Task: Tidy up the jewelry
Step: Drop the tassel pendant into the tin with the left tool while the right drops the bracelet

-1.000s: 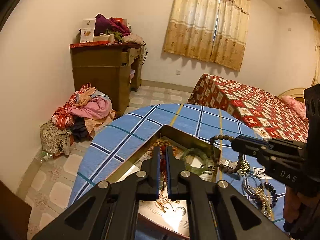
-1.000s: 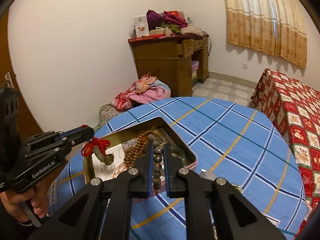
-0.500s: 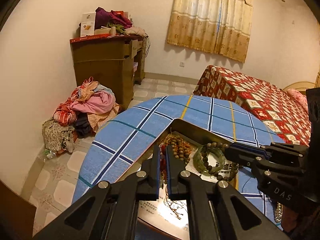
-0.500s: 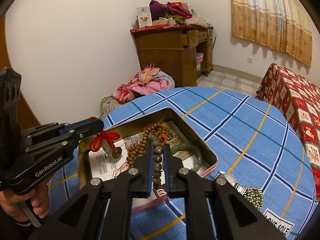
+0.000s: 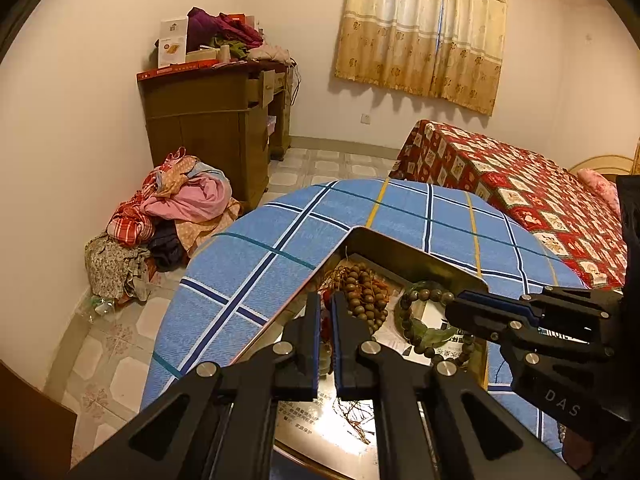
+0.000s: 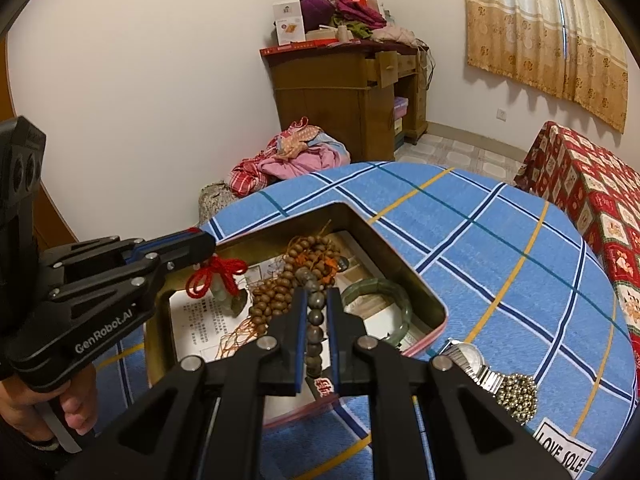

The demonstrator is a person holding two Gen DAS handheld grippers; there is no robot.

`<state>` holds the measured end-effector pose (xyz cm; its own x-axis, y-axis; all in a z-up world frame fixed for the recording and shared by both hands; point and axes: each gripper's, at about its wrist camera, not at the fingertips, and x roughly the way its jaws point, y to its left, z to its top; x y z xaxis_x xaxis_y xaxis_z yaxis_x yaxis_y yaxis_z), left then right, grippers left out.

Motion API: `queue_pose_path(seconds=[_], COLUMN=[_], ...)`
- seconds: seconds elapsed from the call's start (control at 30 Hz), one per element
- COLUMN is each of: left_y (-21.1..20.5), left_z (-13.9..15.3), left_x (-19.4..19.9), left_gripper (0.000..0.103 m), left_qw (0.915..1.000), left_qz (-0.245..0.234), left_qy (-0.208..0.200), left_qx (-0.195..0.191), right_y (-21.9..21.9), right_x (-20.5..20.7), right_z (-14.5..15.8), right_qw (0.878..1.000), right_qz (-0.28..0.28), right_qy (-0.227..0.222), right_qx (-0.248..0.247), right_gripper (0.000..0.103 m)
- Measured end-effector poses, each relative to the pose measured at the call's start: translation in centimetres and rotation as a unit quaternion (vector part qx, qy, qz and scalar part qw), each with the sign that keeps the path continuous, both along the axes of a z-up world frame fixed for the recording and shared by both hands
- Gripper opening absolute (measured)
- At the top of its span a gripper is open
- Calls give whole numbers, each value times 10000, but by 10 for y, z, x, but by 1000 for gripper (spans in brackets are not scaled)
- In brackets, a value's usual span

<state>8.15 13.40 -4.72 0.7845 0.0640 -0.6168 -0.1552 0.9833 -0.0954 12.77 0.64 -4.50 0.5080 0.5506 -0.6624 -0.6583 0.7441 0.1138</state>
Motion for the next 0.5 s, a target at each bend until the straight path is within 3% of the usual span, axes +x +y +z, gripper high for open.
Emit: queue_pose_path(seconds=[0.5], left_y=[-3], left_z=[-5], left_x=[5], left_gripper=[4], left_qw=[9998], left_qz=[11], left_qy=[59], left_qx=[182], right_y=[4], right_x=[-1], right_z=[-10], right_qw=[9999], right_qz=[28], right_qy=[-25], right_qx=[-145], right_gripper=[13])
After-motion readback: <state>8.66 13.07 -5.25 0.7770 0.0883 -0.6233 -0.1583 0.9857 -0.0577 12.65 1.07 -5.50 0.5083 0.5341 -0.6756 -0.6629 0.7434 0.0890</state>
